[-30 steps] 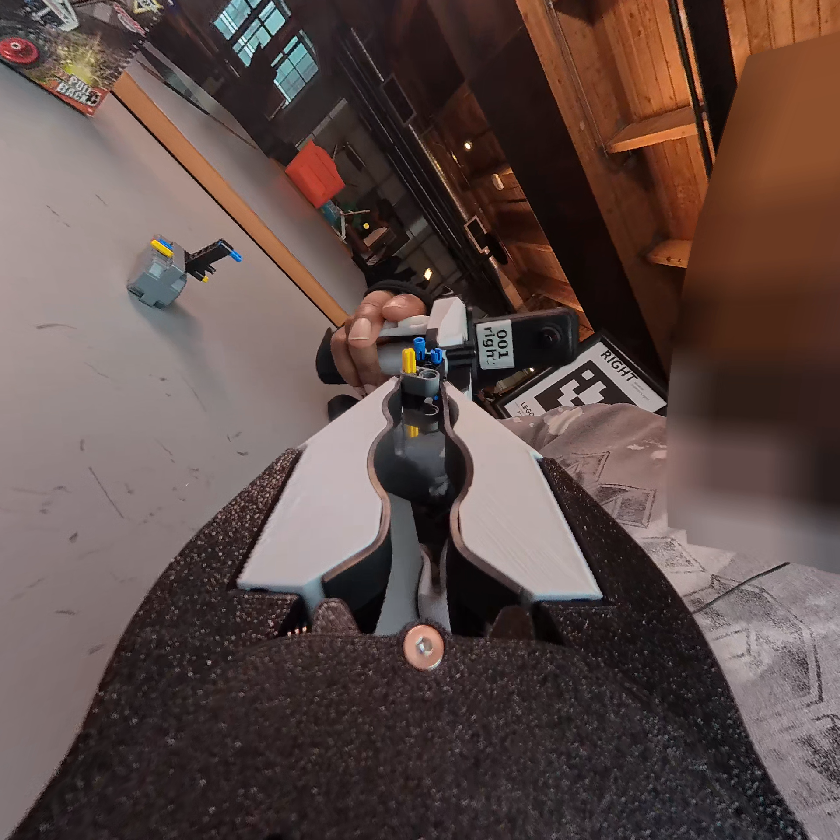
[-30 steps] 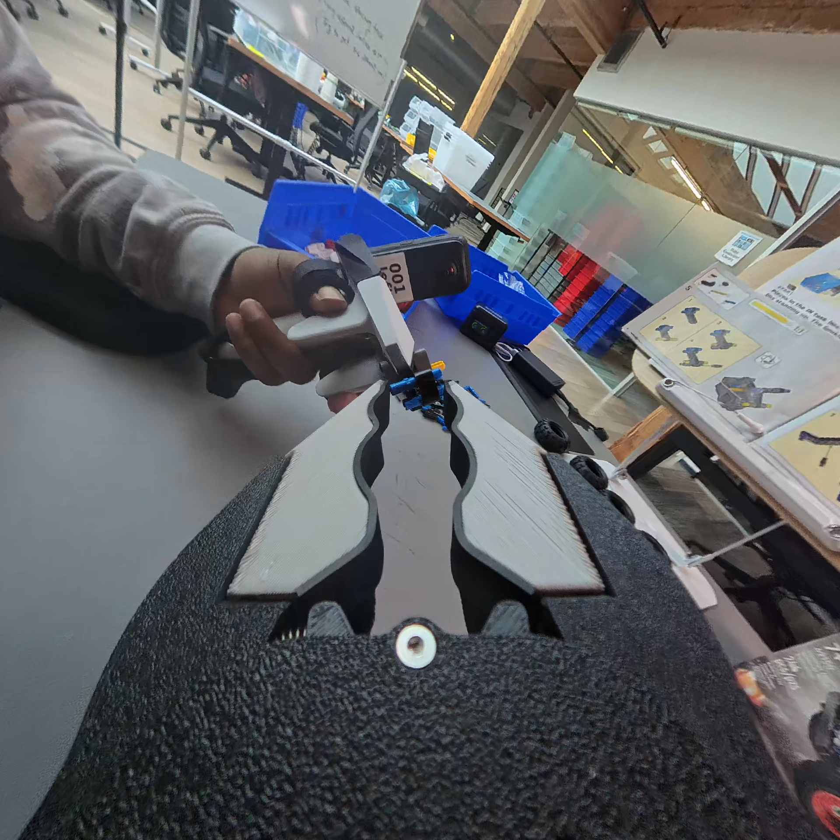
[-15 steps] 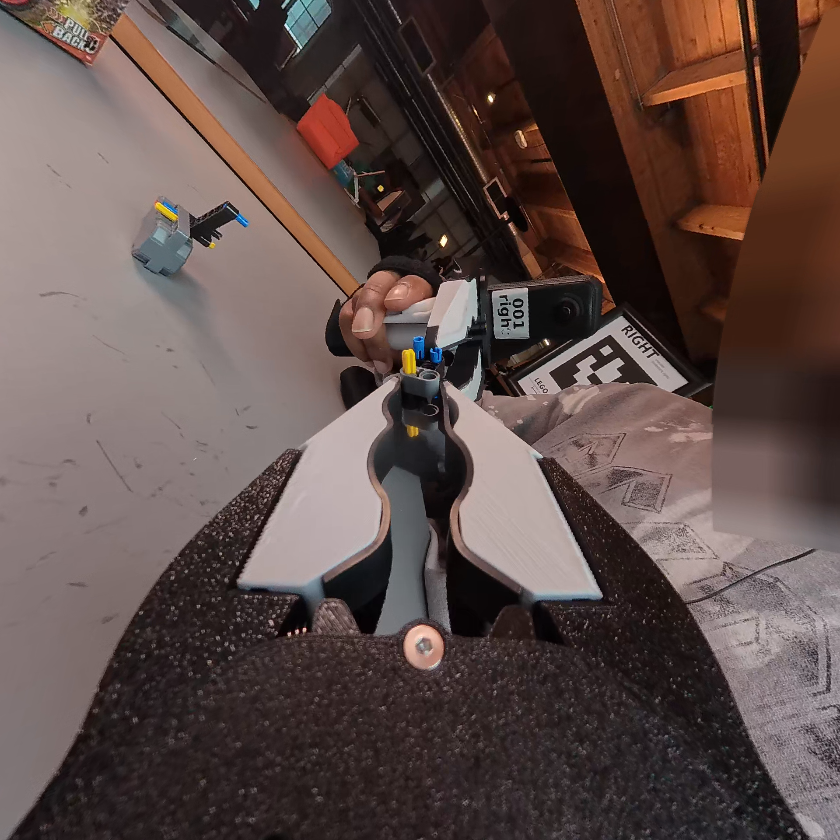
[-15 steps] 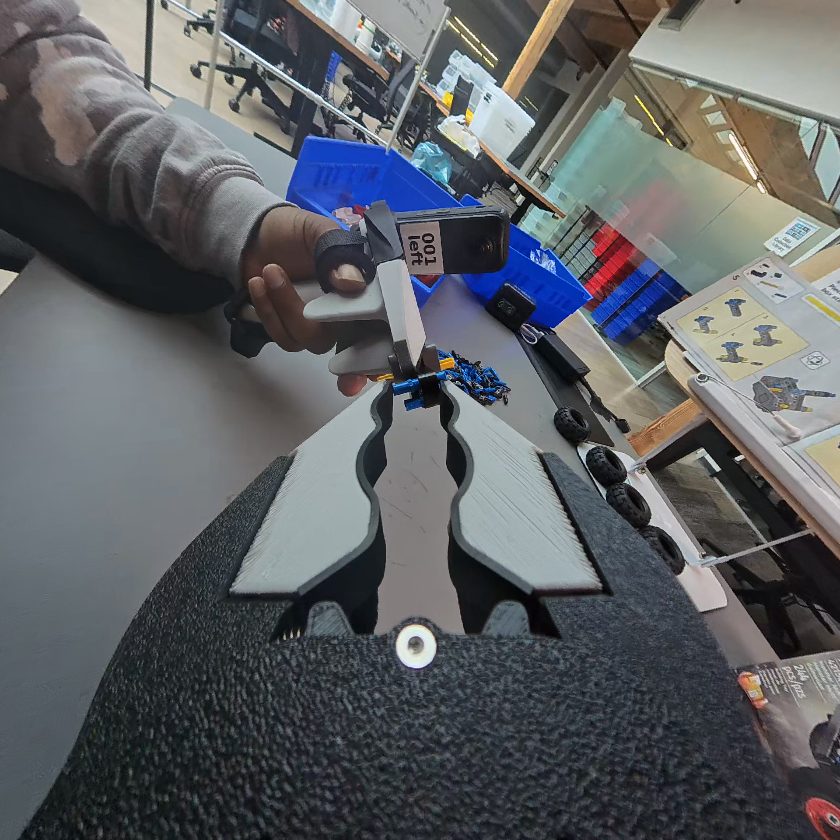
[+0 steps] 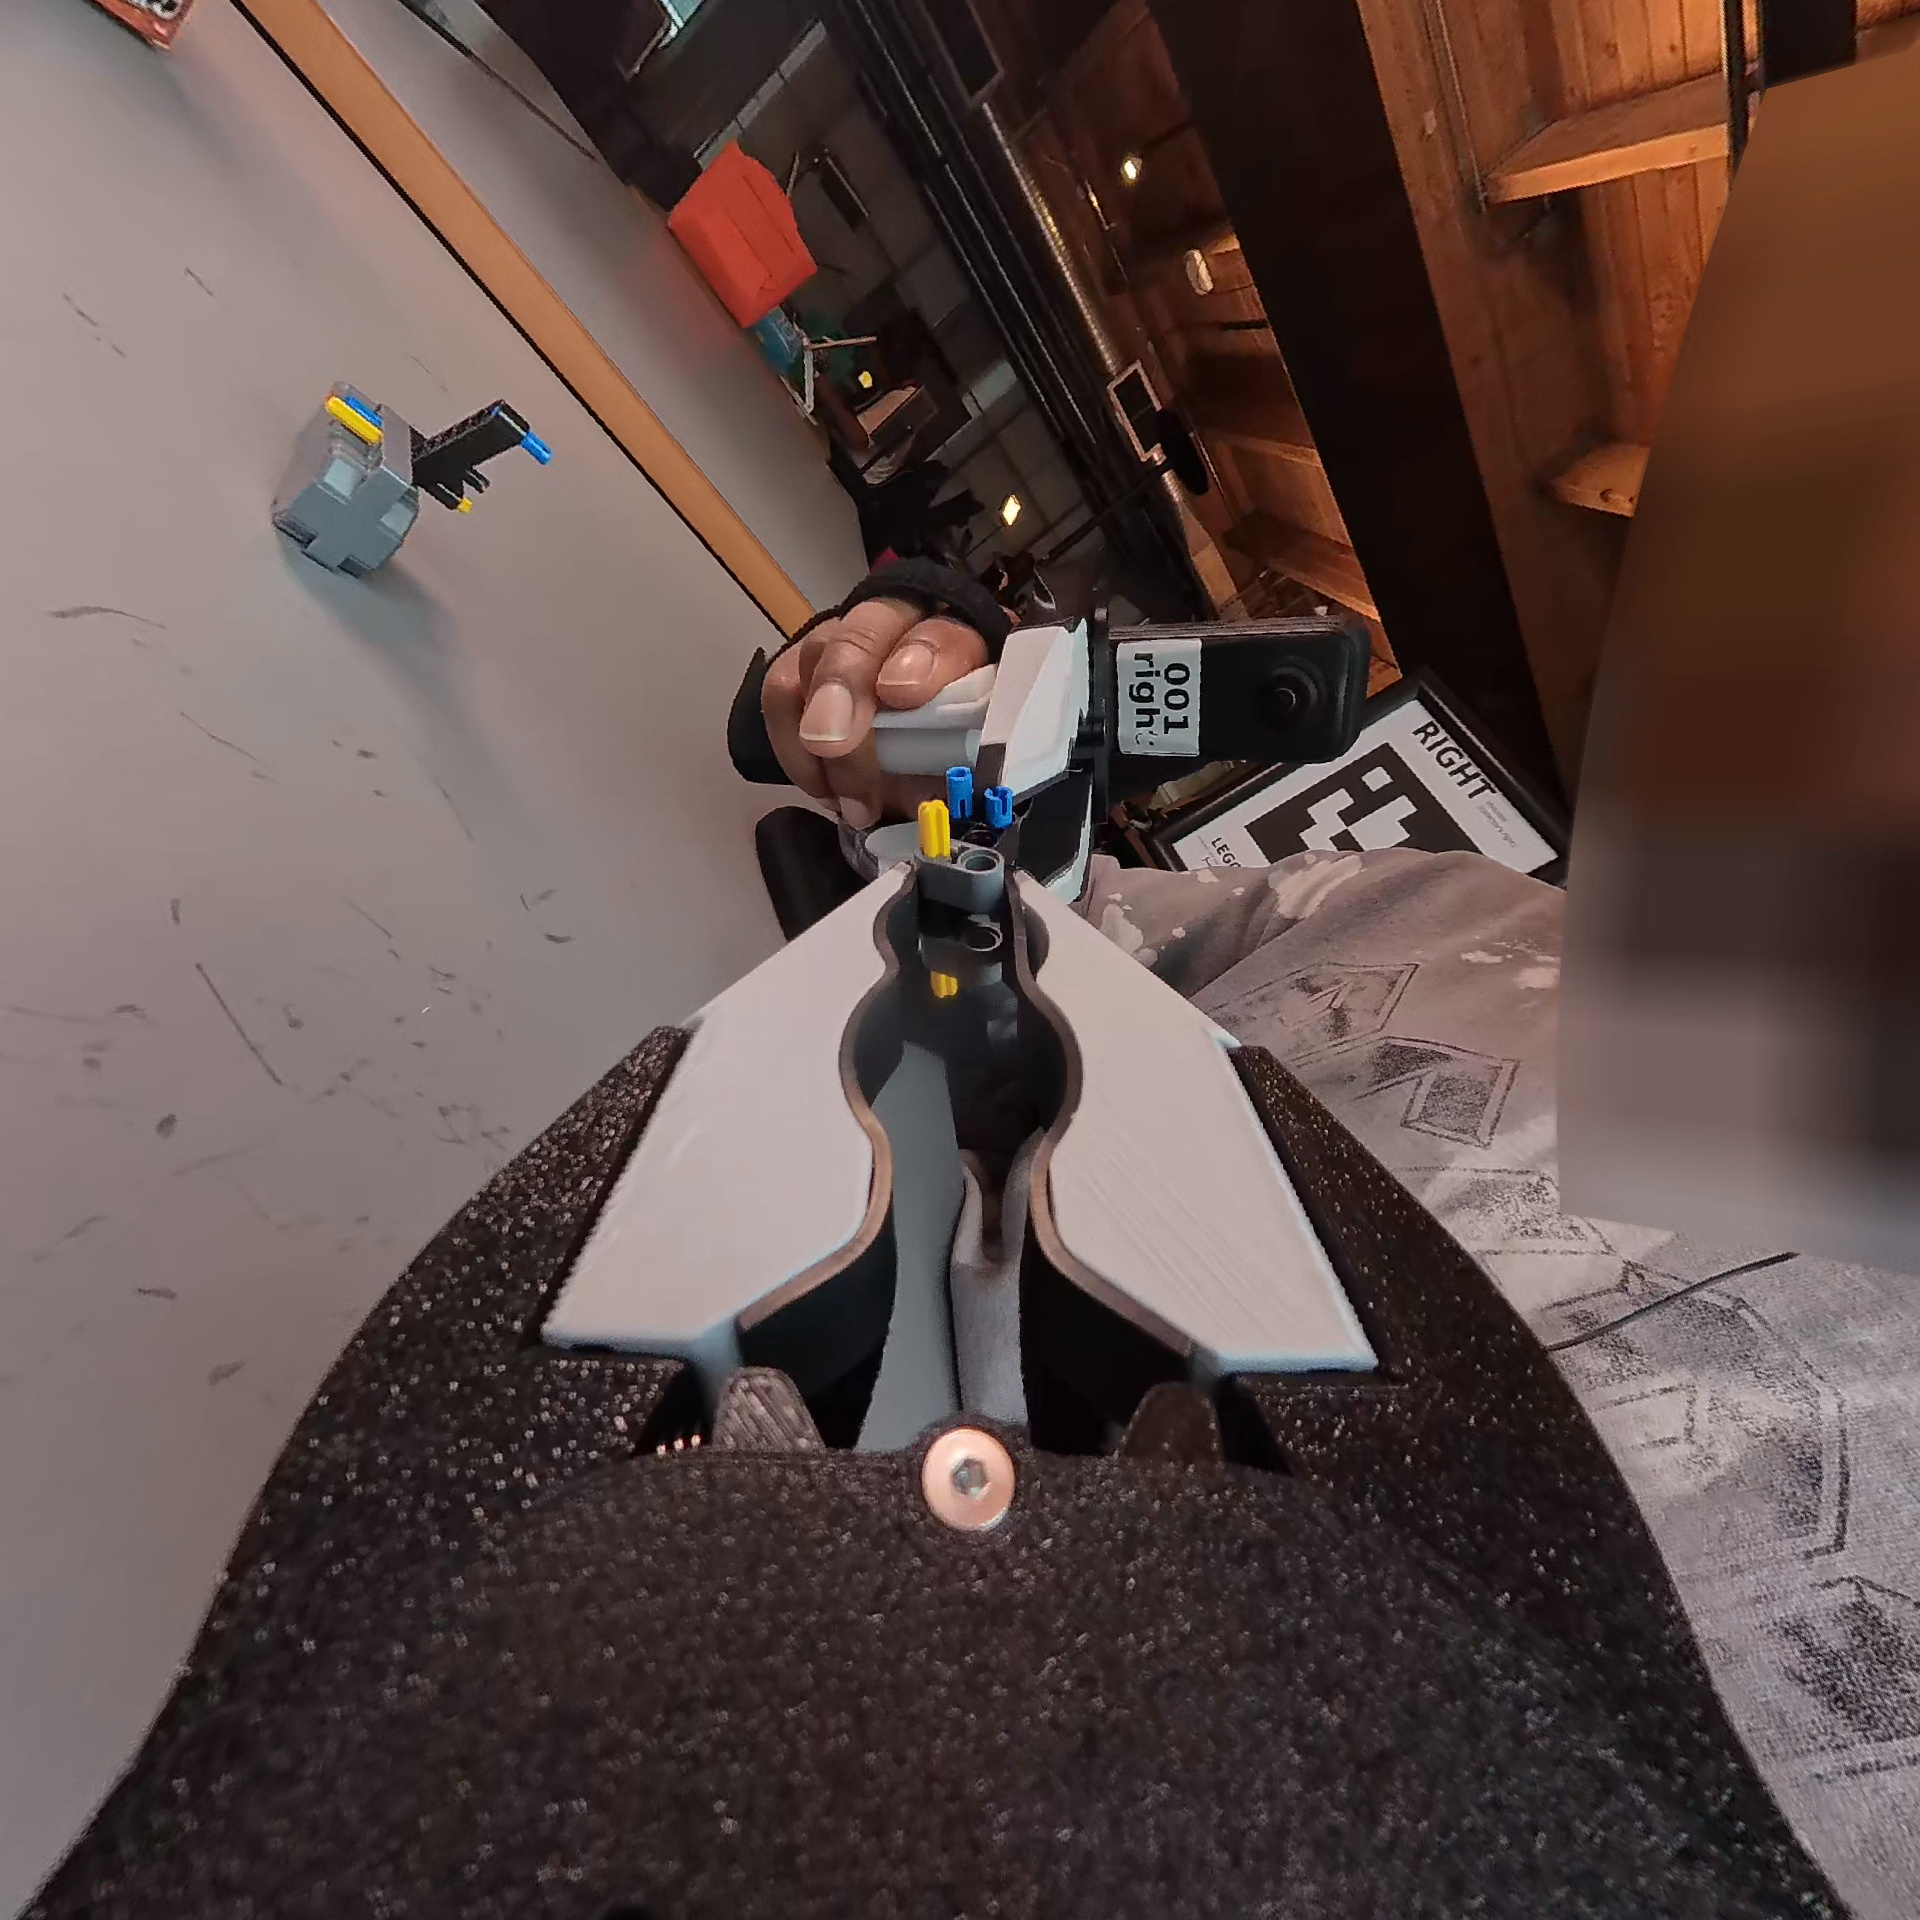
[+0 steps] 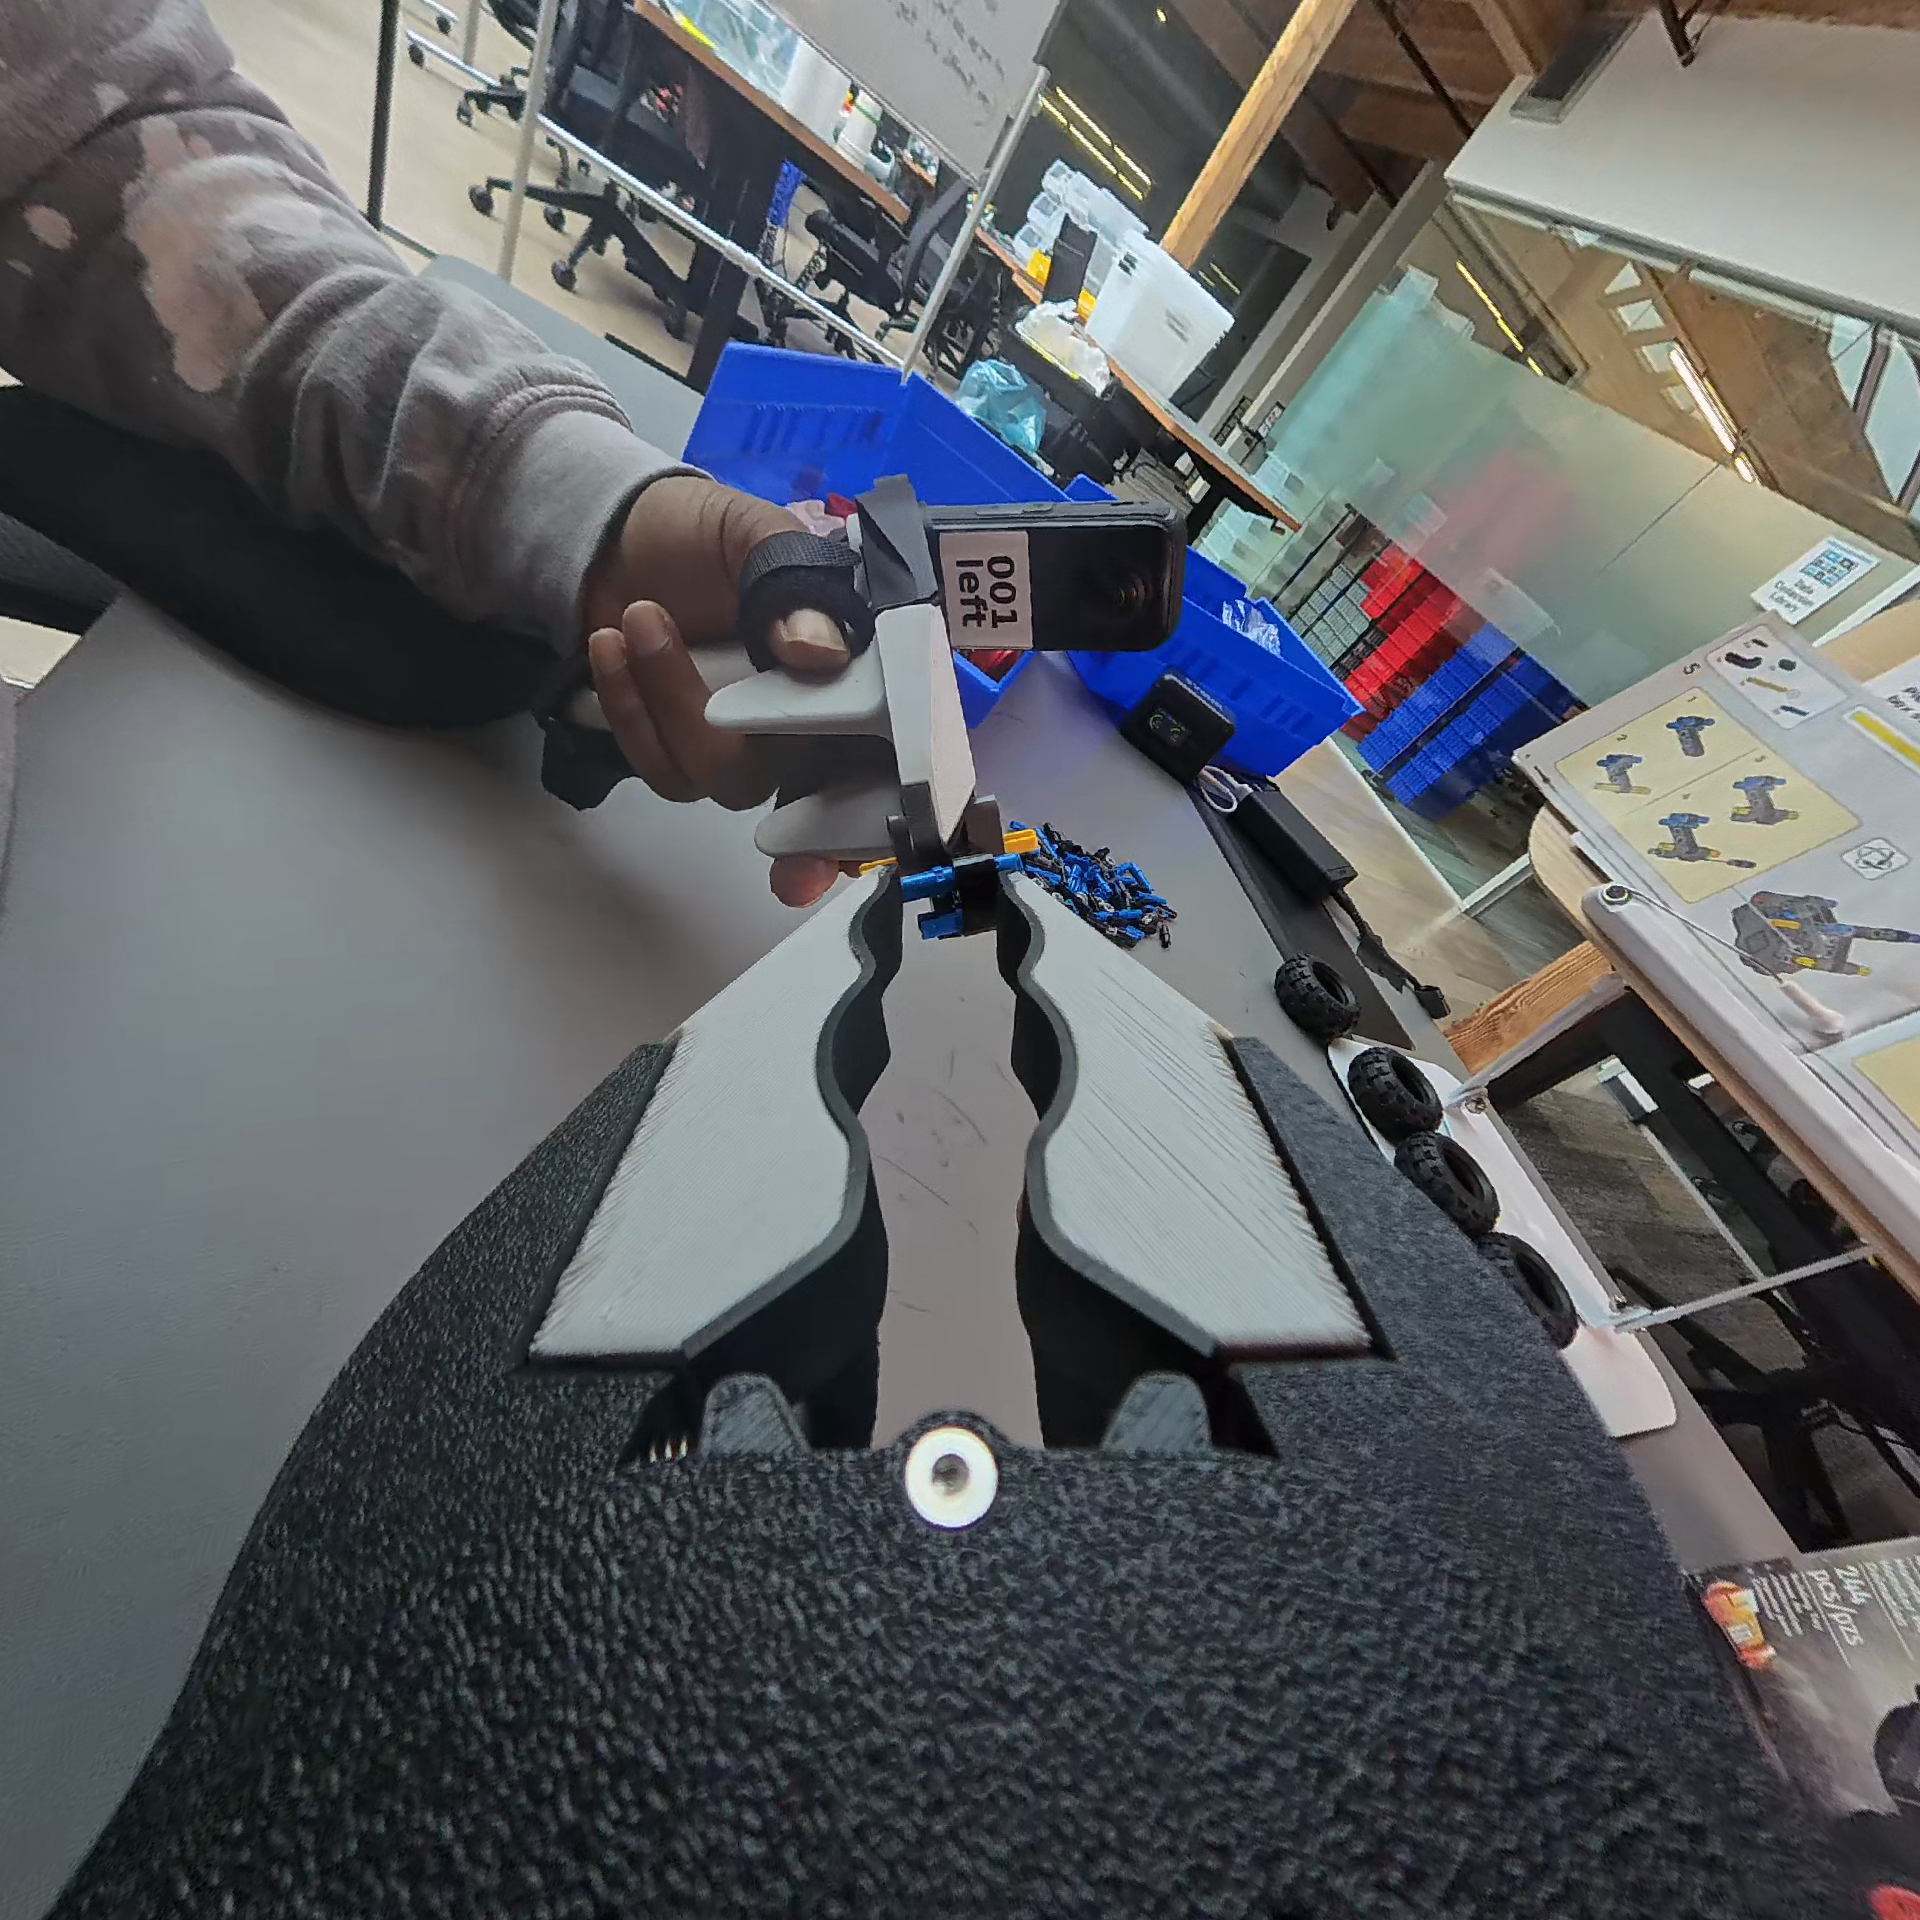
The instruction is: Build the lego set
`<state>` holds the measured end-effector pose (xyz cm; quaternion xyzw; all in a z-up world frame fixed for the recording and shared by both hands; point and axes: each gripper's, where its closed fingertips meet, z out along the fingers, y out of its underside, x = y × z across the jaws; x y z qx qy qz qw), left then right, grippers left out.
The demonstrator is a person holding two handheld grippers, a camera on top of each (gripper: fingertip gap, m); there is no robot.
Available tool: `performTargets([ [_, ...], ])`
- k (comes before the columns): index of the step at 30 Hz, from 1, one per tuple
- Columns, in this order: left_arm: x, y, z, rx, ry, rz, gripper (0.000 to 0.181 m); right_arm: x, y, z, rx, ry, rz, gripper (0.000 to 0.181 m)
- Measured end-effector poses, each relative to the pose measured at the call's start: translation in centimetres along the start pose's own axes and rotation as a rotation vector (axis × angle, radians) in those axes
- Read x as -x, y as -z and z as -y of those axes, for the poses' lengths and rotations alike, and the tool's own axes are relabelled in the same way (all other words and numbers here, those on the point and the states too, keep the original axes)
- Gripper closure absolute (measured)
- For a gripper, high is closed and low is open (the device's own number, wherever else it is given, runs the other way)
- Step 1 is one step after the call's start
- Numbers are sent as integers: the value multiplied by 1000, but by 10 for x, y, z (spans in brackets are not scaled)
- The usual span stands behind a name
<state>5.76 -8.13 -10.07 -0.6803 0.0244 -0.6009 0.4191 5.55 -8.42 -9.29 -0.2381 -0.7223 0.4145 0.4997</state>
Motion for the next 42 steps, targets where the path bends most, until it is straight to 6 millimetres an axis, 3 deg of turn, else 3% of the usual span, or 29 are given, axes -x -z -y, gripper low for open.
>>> performTargets([
  [10,5,1,-6,45,16,14,168,4,-3,-5,20,22,6,167],
  [15,5,3,4,-13,19,-15,168,-4,-6,-4,0,-4,-57,165],
  [20,3,13,18,-85,-13,-15,168,-22,7,9,-110,-173,-75,140],
  [25,7,14,17,-71,-50,24,168,-25,5,0,-90,-209,-80,142],
  [29,35,16,4,56,-208,236,167,-7,-6,-24,40,-209,8,146],
  [33,57,21,-8,162,-249,379,167,4,-17,-54,208,-43,-4,143],
  [37,58,16,-17,207,-268,402,167,12,-29,-58,263,74,-32,143],
  [40,54,13,-18,206,-265,388,166,14,-32,-59,292,176,-53,156],
  [42,52,13,-15,187,-260,380,164,13,-31,-56,282,153,-58,156],
])
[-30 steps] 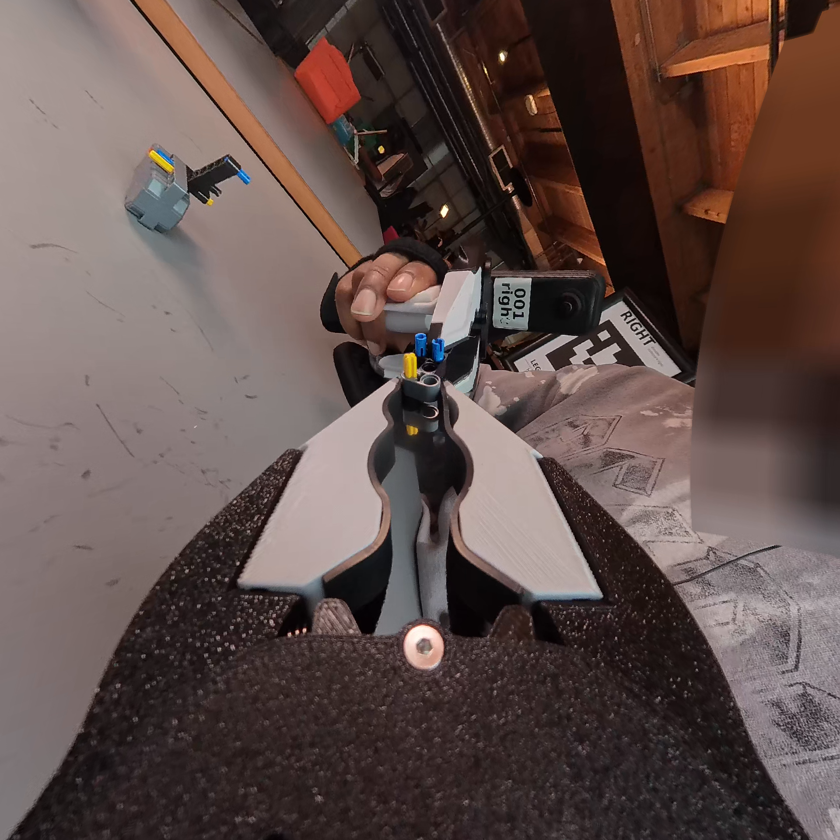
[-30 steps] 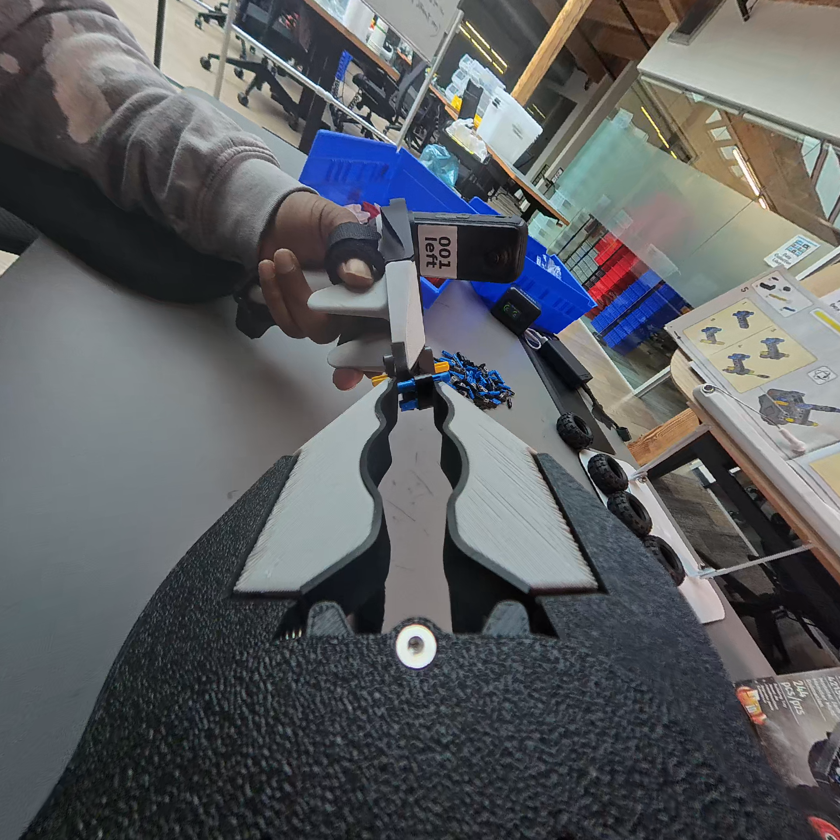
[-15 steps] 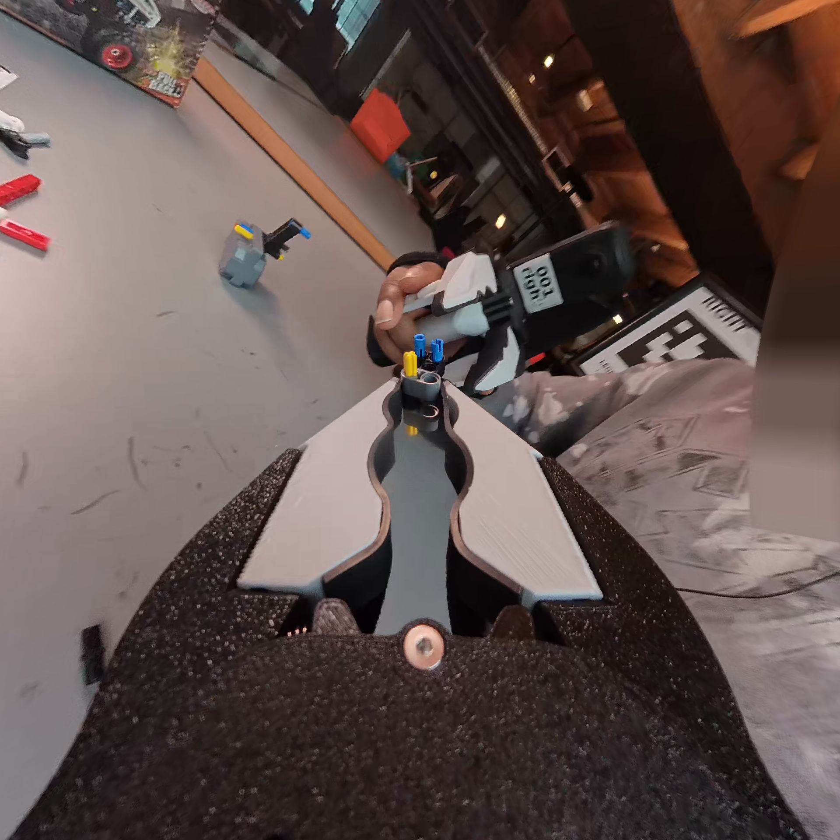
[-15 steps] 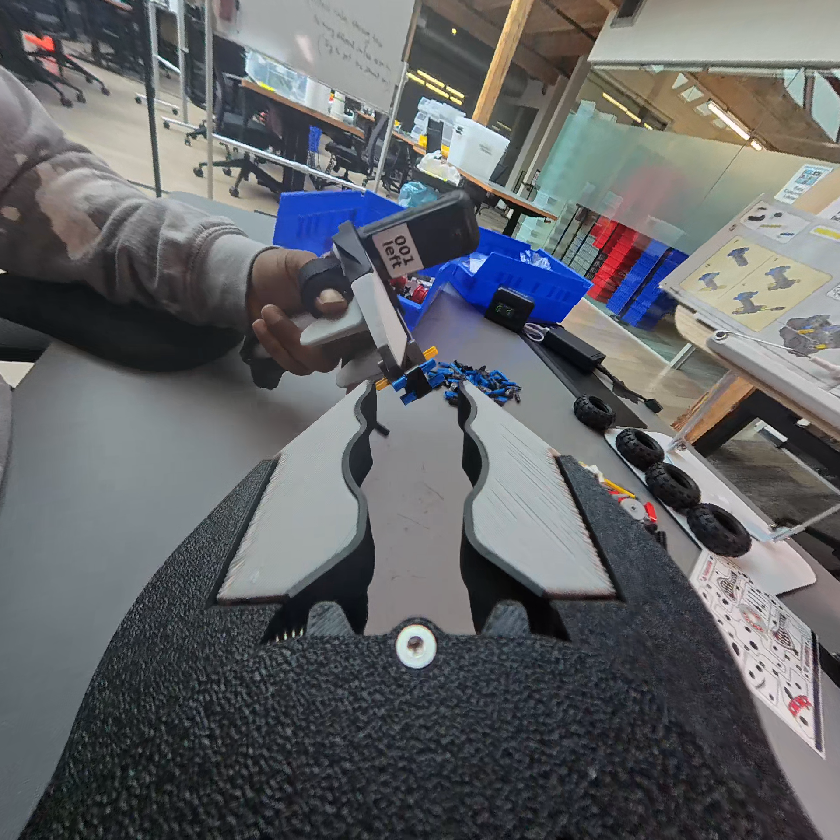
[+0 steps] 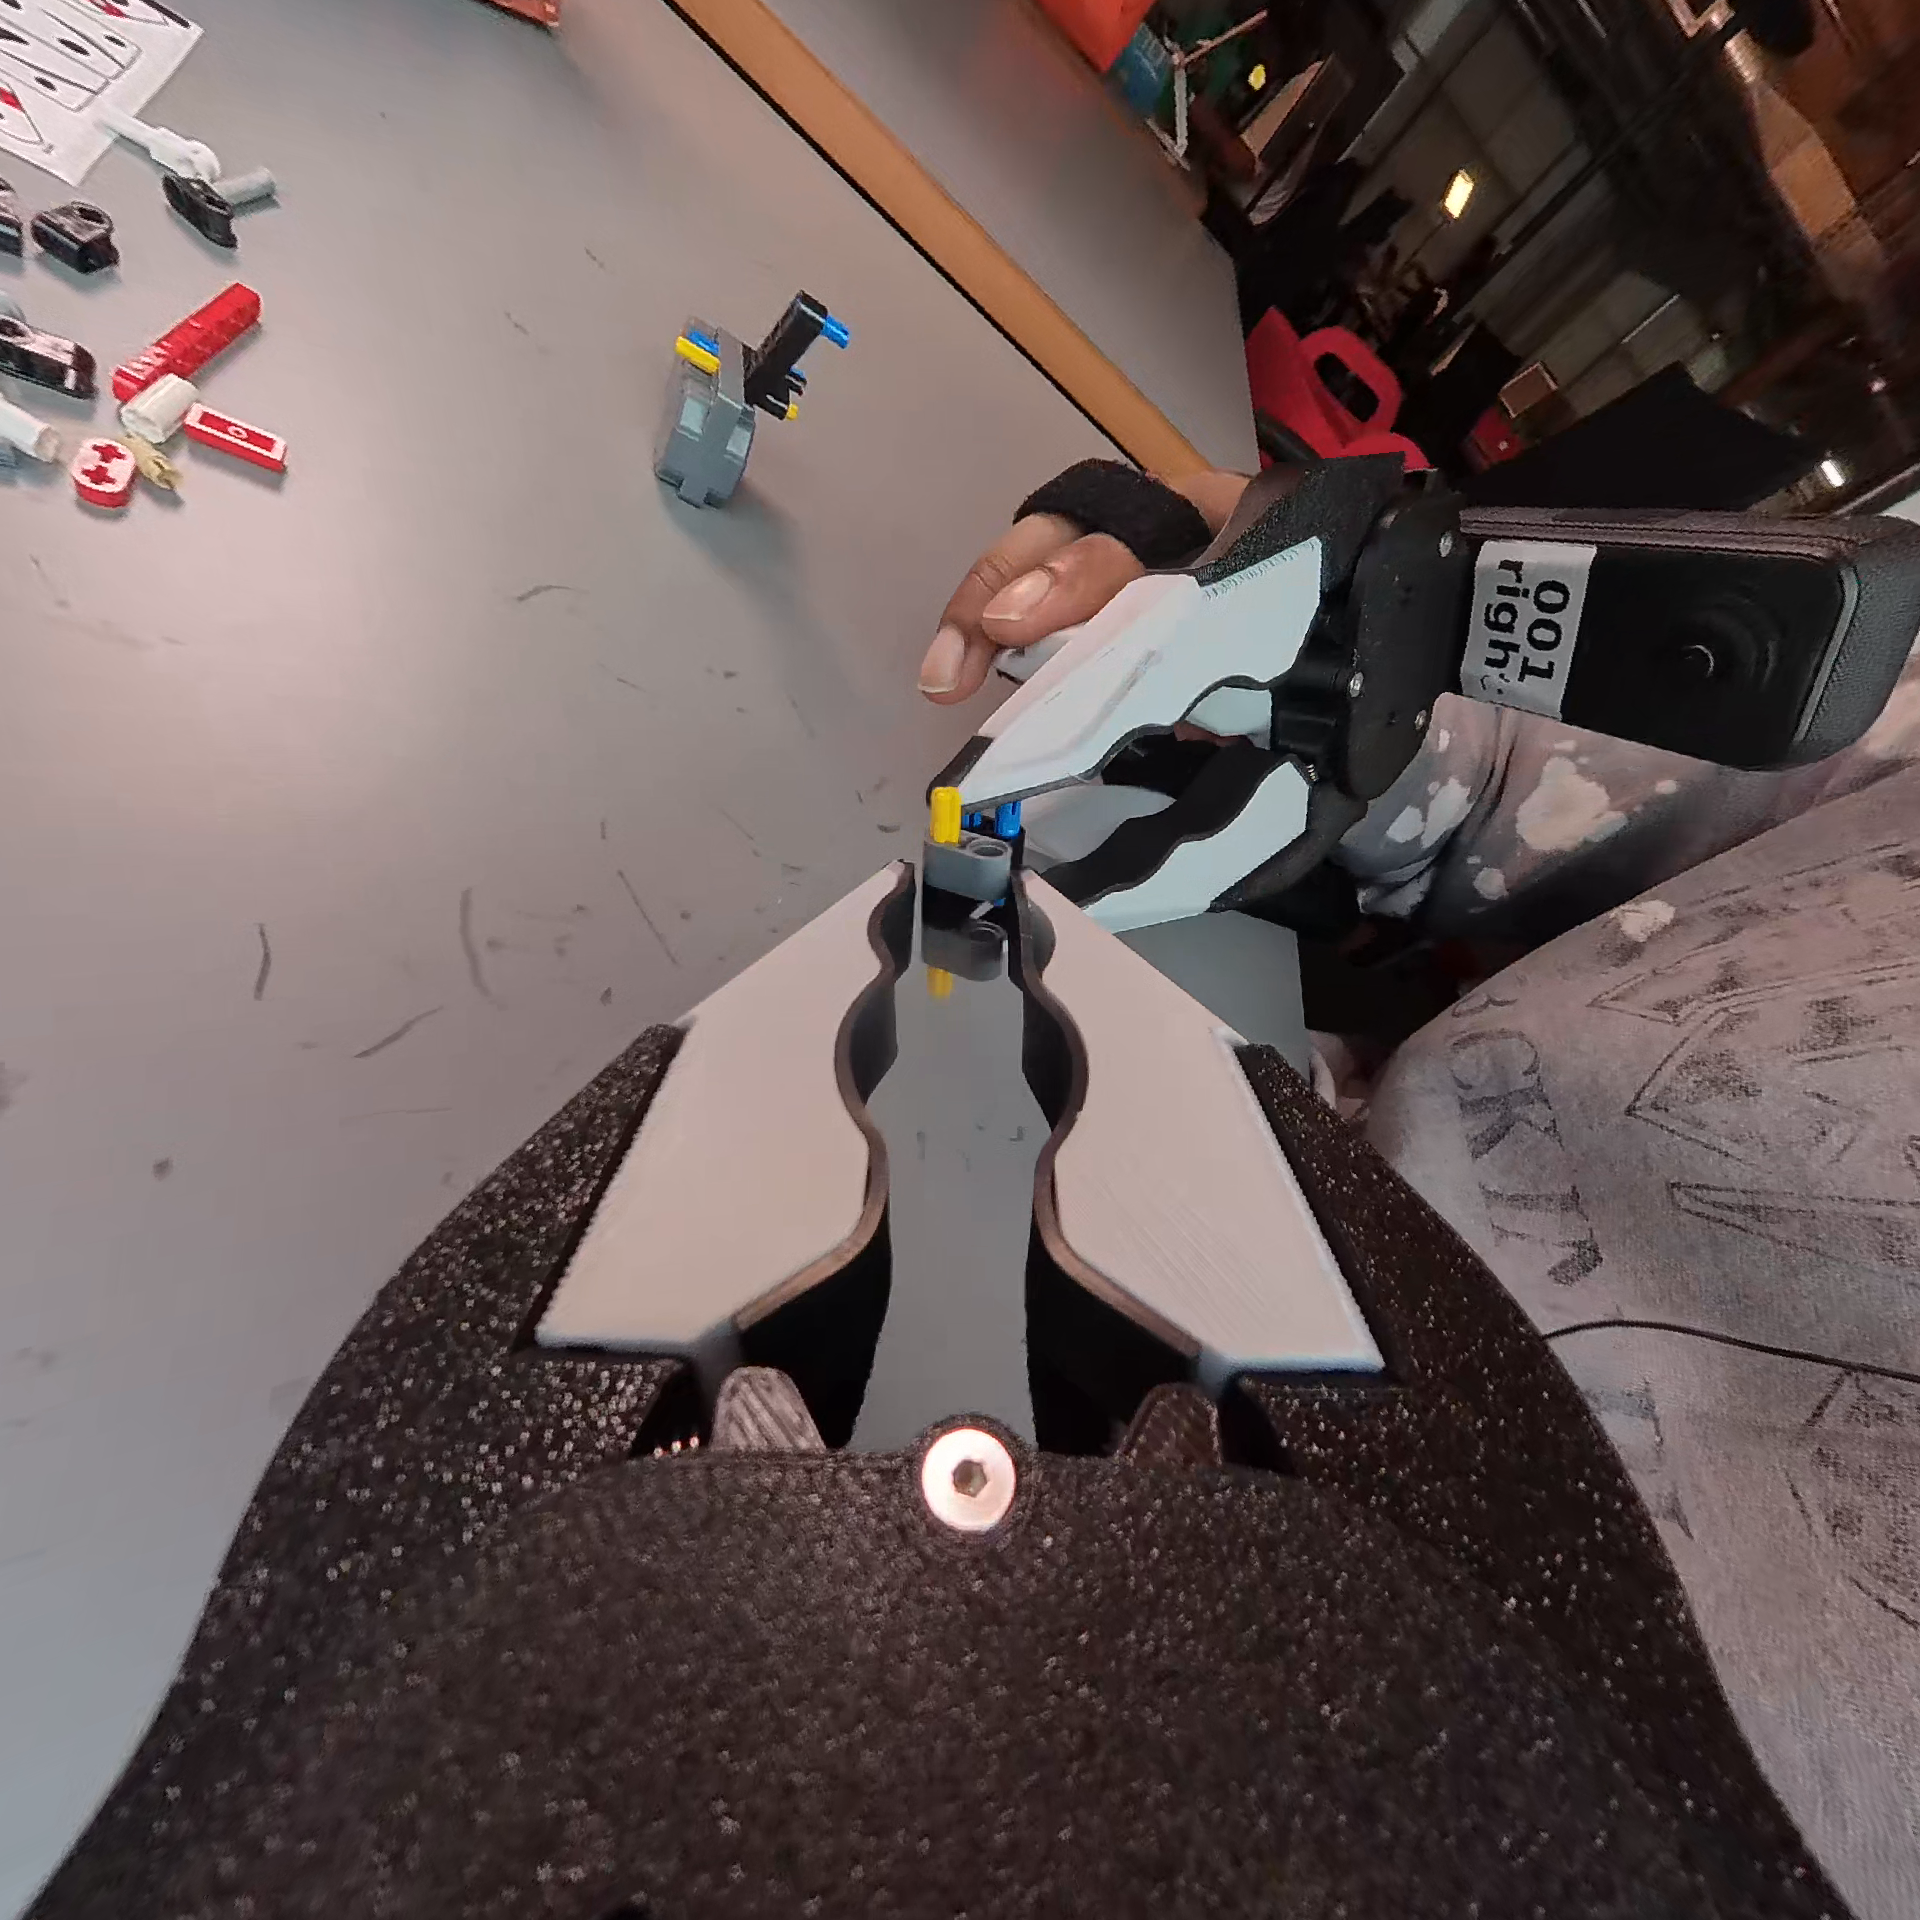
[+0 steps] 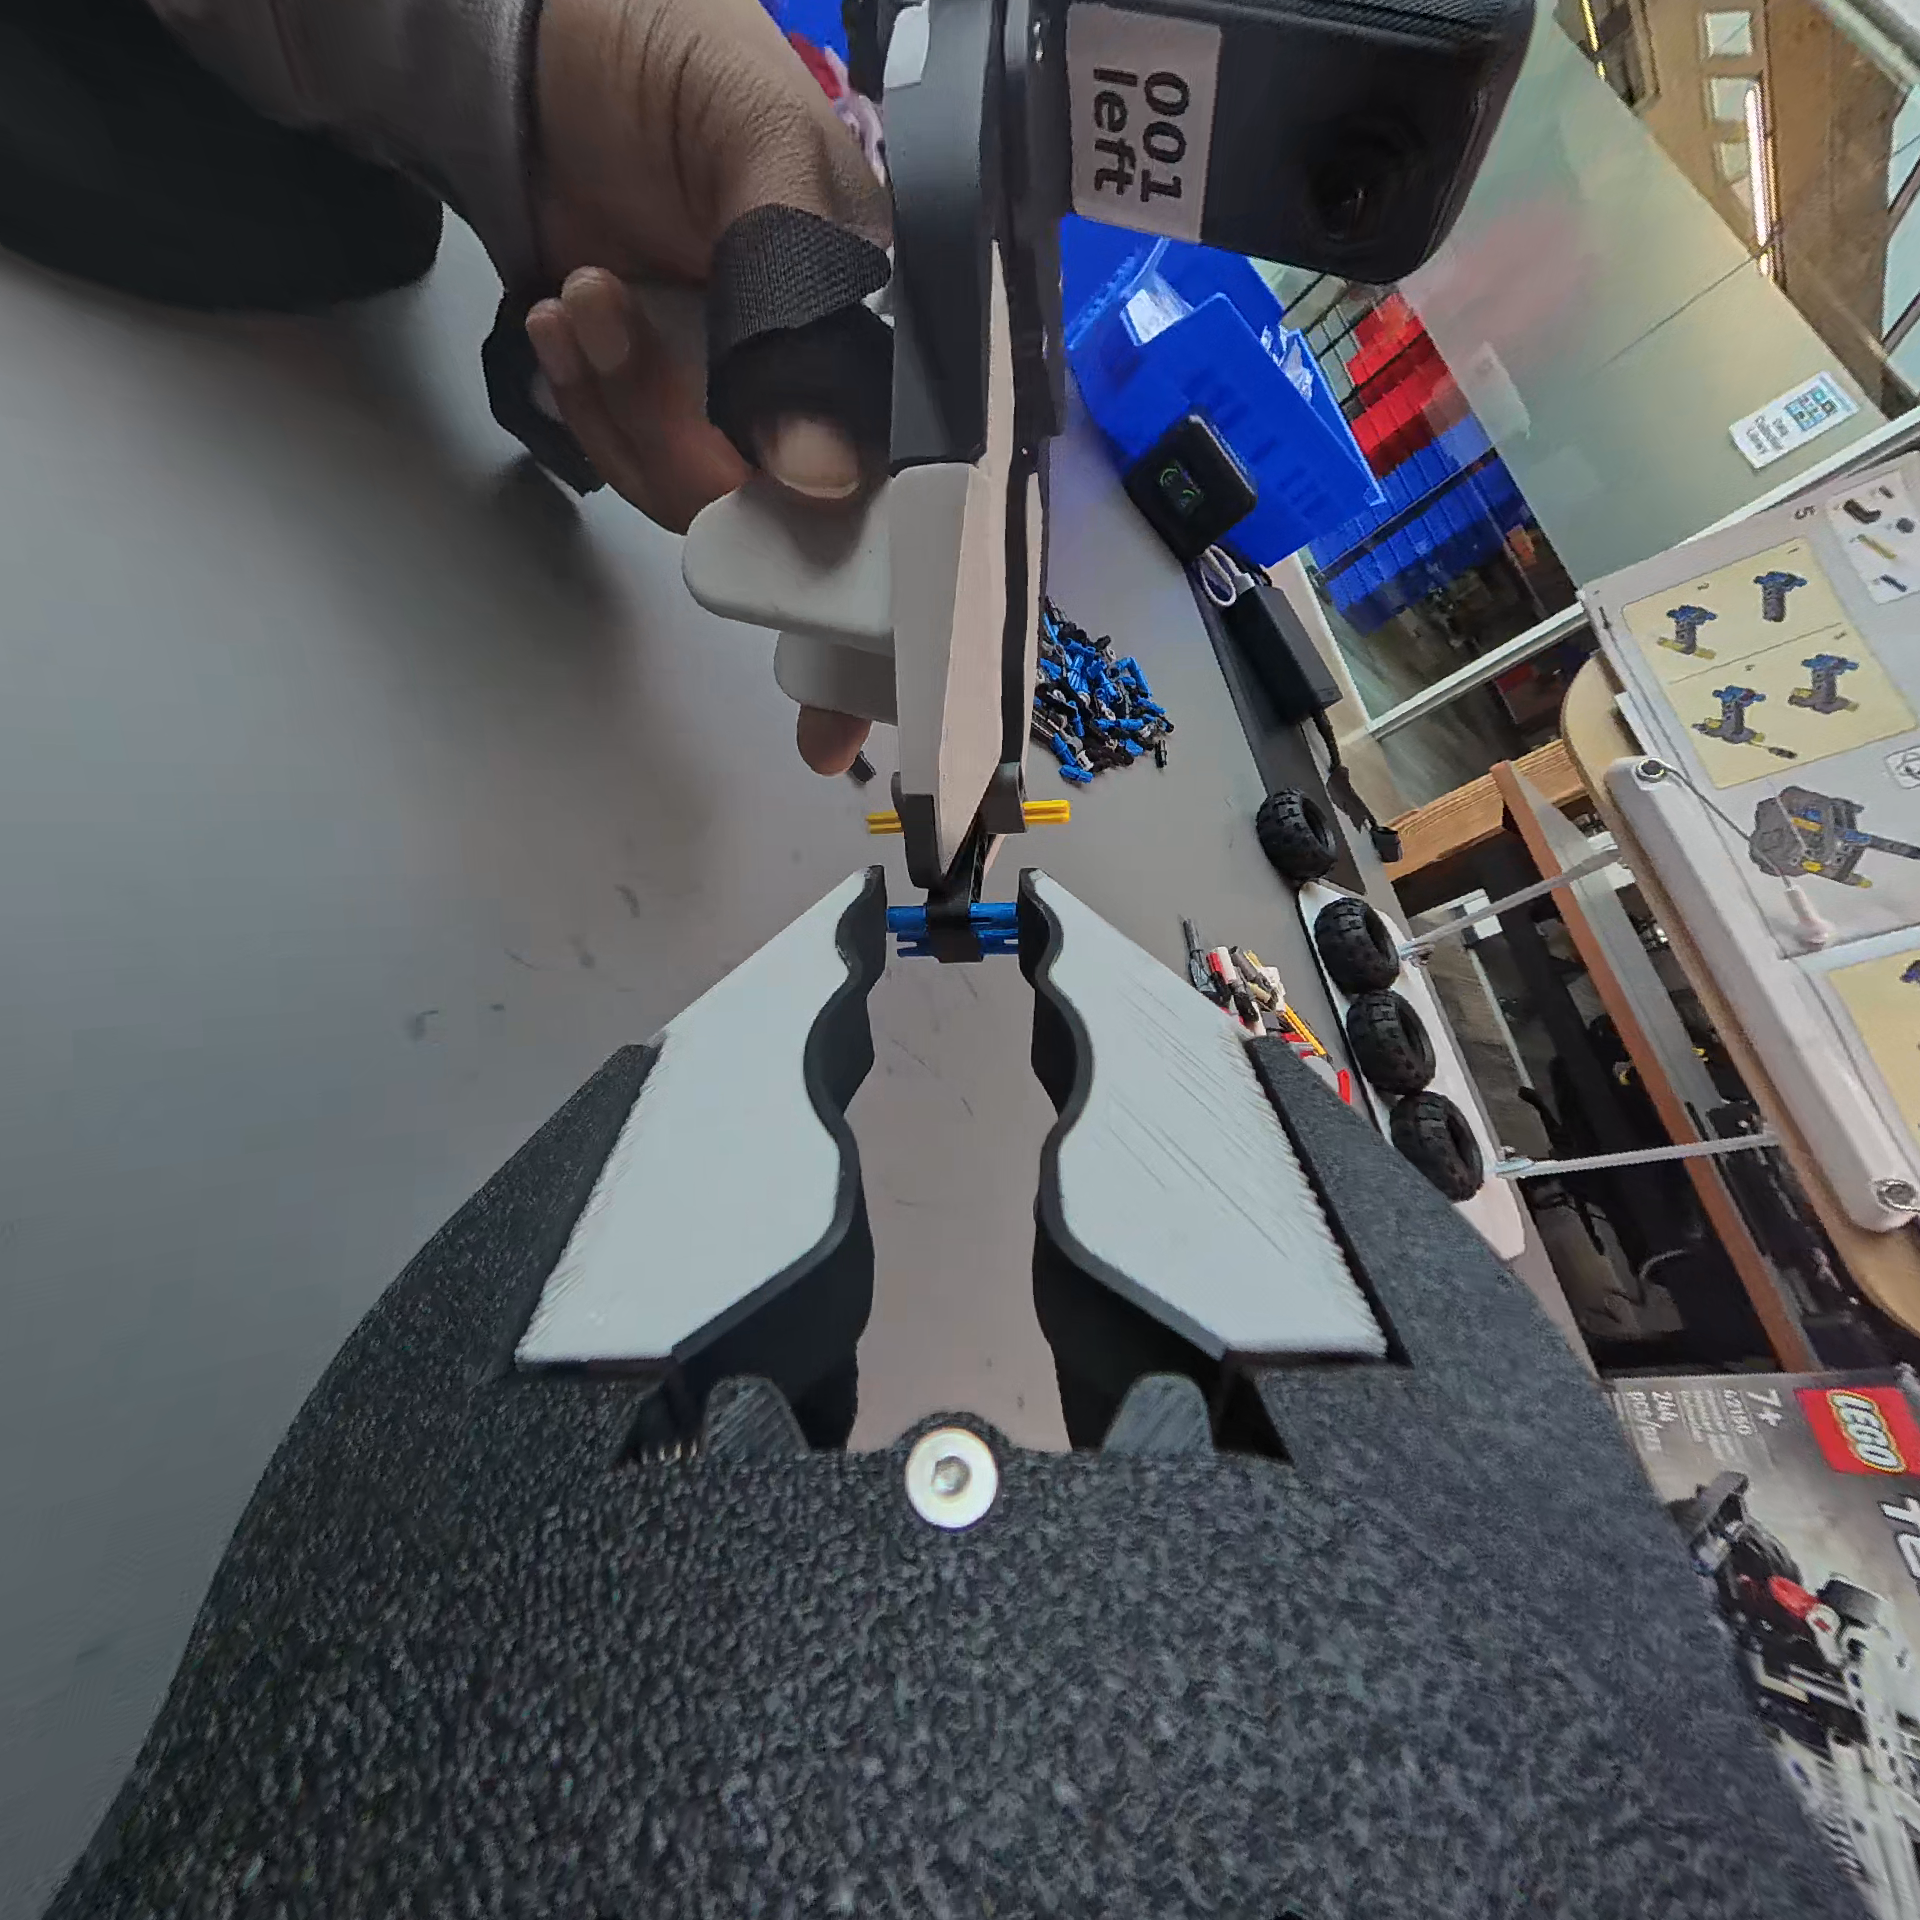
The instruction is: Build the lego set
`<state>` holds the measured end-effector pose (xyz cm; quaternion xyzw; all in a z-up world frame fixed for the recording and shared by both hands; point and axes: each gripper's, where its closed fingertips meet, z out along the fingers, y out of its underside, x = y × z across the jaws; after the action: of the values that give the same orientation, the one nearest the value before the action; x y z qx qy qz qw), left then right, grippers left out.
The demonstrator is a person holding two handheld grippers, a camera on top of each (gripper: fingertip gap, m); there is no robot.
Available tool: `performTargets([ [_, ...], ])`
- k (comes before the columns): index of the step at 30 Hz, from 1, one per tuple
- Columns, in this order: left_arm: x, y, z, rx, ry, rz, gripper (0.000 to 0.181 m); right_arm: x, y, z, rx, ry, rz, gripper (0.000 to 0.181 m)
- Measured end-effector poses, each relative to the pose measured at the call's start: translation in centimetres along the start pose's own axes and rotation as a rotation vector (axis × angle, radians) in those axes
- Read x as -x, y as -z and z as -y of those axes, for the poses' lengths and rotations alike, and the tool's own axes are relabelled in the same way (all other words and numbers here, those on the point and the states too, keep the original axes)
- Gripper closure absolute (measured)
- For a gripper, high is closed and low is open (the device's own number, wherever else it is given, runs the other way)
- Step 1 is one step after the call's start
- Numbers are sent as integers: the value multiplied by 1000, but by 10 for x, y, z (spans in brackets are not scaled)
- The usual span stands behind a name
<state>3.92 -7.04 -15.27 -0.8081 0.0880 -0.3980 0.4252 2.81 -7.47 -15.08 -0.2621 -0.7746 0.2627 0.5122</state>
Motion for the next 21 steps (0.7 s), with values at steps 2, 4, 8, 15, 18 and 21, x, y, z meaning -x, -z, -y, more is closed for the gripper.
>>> performTargets([
  [2,6,3,6,-36,-8,40,149,-6,2,1,-17,-89,-2,156],
  [4,15,9,14,-84,-73,108,133,-13,4,-3,-31,-223,7,156],
  [8,27,25,34,-188,-260,253,119,-28,5,-18,-26,-505,25,156],
  [15,31,45,54,-270,-507,462,147,-20,-6,-49,99,-674,76,156],
  [18,43,46,46,-217,-532,526,156,-14,-12,-54,169,-677,92,156],
  [21,52,39,35,-144,-502,521,156,-5,-18,-58,236,-632,120,156],
])
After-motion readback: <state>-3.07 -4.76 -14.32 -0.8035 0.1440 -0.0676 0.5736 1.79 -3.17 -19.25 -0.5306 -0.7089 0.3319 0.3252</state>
